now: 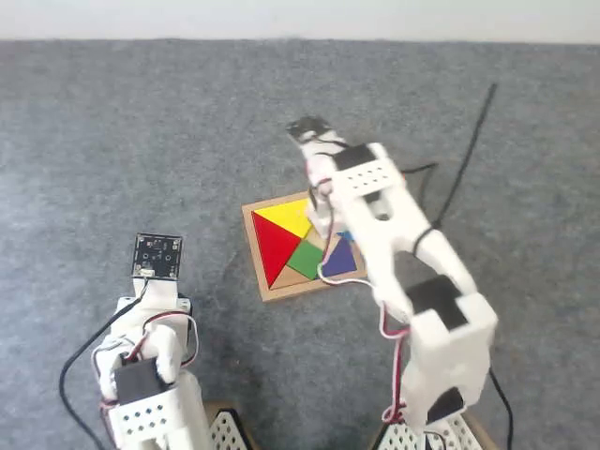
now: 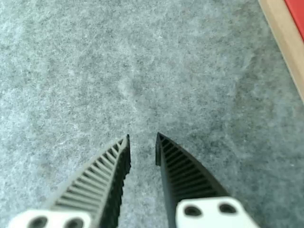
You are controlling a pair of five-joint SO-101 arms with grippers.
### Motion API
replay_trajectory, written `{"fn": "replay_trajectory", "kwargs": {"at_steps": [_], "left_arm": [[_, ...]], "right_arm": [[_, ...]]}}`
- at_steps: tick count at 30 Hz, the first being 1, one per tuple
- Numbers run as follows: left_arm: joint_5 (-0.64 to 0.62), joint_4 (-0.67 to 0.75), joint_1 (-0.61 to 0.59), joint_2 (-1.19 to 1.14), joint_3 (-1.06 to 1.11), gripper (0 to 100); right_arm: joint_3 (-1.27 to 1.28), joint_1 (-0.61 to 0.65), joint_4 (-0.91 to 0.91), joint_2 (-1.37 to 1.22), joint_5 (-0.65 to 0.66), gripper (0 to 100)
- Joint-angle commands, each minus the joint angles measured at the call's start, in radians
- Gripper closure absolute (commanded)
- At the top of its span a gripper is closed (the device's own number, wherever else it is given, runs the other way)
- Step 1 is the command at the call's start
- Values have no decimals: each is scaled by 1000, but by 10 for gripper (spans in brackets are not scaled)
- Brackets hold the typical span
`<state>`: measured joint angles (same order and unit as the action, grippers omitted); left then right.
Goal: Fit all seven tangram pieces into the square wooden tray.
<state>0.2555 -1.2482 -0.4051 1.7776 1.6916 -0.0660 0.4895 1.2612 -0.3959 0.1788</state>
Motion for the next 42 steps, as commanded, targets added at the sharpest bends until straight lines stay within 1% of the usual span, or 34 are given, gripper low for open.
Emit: {"fn": "replay_trajectory", "kwargs": {"at_steps": [1, 5, 10, 13, 18, 22, 24, 28, 31, 34, 37, 39, 42], "left_arm": [[11, -6, -6, 12, -7, 913], [11, -6, -6, 12, -7, 913], [11, -6, -6, 12, -7, 913], [11, -6, -6, 12, -7, 913], [11, -6, -6, 12, -7, 913], [11, -6, -6, 12, -7, 913], [11, -6, -6, 12, -7, 913], [11, -6, -6, 12, -7, 913], [11, -6, -6, 12, -7, 913], [11, -6, -6, 12, -7, 913], [11, -6, -6, 12, -7, 913], [11, -6, -8, 12, -7, 913], [11, -6, -8, 12, -7, 913]], "right_arm": [[-175, 33, 25, -82, 35, 876], [-313, 53, 71, -211, 91, 876], [-436, 50, 174, -292, 115, 875], [-456, 59, 216, -298, 109, 875], [-462, 88, 231, -297, 26, 875], [-476, 90, 271, -297, 12, 872], [-493, 90, 300, -297, 12, 839], [-509, 90, 315, -297, -9, 724], [-509, 94, 315, -297, -8, 693], [-512, 105, 332, -295, -9, 697], [-568, 94, 380, -295, -9, 715], [-600, 65, 398, -295, -18, 756], [-626, 21, 390, -297, -77, 861]]}}
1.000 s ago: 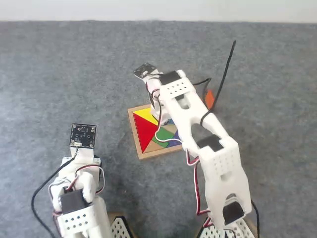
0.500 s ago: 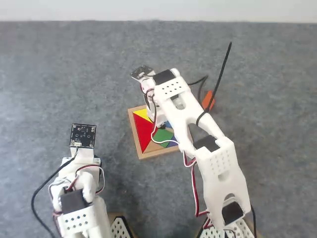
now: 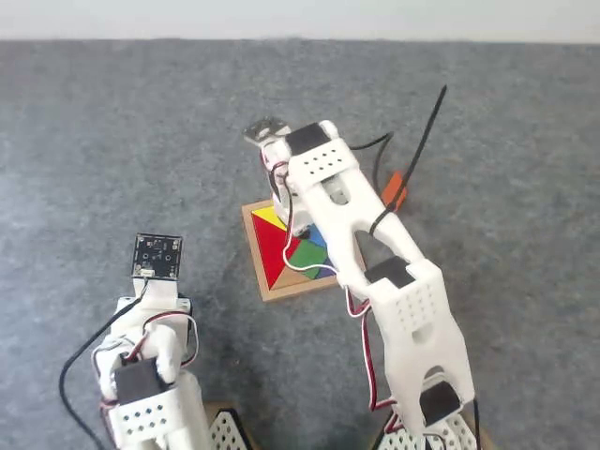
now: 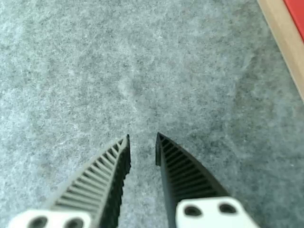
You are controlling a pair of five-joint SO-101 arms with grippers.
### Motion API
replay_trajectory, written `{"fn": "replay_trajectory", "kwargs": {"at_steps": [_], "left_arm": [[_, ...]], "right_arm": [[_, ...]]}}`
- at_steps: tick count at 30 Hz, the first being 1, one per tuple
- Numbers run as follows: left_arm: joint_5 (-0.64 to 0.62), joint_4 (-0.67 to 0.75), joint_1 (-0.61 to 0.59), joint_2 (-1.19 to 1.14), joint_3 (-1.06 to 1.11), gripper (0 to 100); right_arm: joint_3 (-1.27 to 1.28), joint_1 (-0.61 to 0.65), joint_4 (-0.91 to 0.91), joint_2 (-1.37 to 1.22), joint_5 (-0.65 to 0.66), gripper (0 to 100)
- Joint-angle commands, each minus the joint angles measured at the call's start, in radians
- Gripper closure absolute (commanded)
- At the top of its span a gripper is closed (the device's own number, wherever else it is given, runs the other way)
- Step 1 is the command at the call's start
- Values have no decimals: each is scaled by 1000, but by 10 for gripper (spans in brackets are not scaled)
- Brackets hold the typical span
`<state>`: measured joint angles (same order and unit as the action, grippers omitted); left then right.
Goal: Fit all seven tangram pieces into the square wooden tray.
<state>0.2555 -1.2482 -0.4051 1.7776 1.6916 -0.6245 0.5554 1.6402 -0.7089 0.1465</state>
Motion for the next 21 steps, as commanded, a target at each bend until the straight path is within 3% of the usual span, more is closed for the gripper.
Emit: {"fn": "replay_trajectory", "kwargs": {"at_steps": [1, 7, 21], "left_arm": [[11, -6, -8, 12, -7, 913], [11, -6, -8, 12, -7, 913], [11, -6, -8, 12, -7, 913]], "right_arm": [[-74, -56, 2, 15, -48, 887], [-54, -85, -35, -1, -52, 893], [-54, 42, -64, -127, -103, 898]]}}
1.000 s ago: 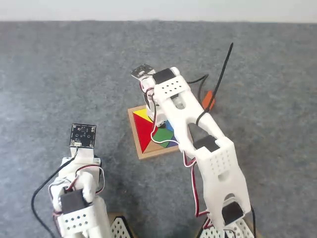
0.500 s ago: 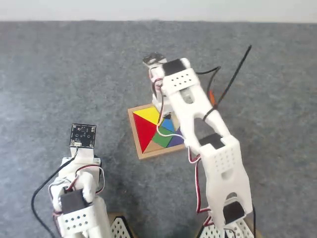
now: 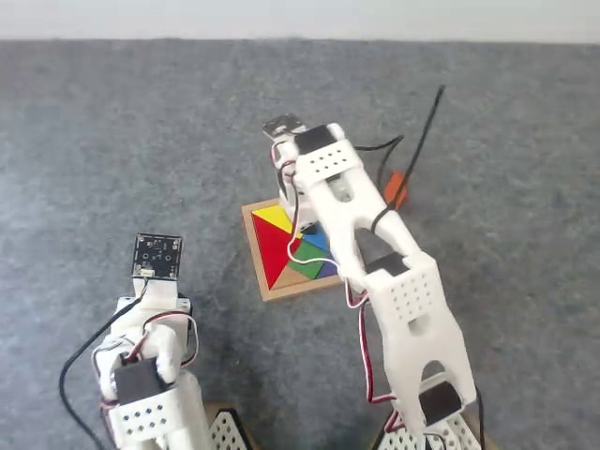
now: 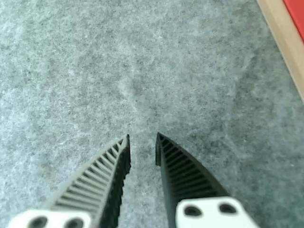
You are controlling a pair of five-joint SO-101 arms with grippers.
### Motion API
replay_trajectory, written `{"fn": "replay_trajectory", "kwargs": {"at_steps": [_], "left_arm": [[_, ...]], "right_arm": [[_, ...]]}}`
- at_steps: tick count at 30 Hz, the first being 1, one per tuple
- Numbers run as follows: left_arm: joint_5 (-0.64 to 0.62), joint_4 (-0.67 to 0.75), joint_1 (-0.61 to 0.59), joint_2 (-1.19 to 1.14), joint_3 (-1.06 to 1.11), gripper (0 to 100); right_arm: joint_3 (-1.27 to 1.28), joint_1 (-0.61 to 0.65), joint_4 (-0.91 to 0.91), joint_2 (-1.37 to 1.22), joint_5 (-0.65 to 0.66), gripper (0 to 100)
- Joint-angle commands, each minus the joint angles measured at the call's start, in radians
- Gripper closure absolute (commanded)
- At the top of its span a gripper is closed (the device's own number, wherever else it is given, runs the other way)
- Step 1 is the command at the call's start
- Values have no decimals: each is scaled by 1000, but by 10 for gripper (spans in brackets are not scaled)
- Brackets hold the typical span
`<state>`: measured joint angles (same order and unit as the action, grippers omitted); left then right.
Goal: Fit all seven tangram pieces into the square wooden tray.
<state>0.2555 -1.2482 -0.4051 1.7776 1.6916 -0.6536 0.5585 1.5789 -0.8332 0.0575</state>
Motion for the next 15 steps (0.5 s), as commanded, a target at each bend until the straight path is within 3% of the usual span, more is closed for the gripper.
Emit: {"fn": "replay_trajectory", "kwargs": {"at_steps": [1, 10, 15], "left_arm": [[11, -6, -8, 12, -7, 913], [11, -6, -8, 12, -7, 913], [11, -6, -8, 12, -7, 913]], "right_arm": [[-25, 41, -1, -2, -12, 898], [-26, 13, 94, 130, -11, 893], [-21, -124, 117, 240, -9, 893]]}}
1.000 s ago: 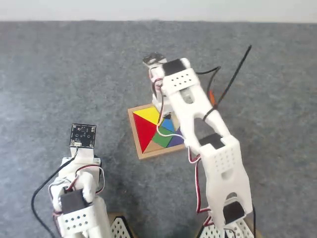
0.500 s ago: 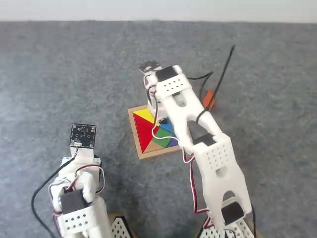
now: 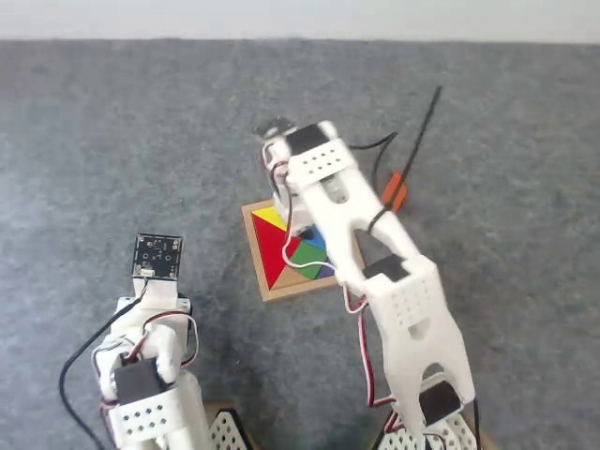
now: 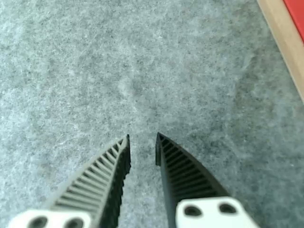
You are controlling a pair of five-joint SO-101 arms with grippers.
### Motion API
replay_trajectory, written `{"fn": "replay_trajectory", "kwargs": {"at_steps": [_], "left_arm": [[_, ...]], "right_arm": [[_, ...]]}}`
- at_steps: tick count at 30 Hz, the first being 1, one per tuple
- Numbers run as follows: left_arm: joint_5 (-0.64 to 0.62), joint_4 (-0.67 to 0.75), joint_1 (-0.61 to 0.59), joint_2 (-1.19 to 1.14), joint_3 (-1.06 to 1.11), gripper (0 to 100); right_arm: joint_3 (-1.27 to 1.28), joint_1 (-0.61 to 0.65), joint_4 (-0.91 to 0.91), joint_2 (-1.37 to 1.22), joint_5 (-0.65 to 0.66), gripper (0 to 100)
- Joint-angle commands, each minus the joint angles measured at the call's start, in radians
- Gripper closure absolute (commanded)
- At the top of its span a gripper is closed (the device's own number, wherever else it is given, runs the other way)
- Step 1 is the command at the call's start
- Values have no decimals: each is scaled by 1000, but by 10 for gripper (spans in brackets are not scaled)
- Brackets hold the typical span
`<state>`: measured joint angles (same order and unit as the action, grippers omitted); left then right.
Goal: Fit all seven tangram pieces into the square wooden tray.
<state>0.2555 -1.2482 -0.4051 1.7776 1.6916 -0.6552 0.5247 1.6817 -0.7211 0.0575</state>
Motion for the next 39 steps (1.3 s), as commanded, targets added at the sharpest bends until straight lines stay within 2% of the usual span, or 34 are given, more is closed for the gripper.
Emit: {"fn": "replay_trajectory", "kwargs": {"at_steps": [1, 4, 5, 9, 11, 18, 25, 39], "left_arm": [[11, -6, -8, 12, -7, 913], [11, -6, -8, 12, -7, 913], [11, -6, -8, 12, -7, 913], [11, -6, -8, 12, -7, 913], [11, -6, -8, 12, -7, 913], [11, -6, -8, 12, -7, 913], [11, -6, -8, 12, -7, 913], [11, -6, -8, 12, -7, 913]], "right_arm": [[-18, -122, 5, 134, -8, 893], [-18, -219, -39, 130, -25, 893], [-18, -246, -51, 117, -74, 893], [-23, -312, -124, 42, -451, 892], [-25, -314, -148, 15, -529, 892], [-25, -323, -199, 7, -624, 890], [-25, -321, -197, -2, -629, 753], [-26, -329, -249, -39, -629, 779]]}}
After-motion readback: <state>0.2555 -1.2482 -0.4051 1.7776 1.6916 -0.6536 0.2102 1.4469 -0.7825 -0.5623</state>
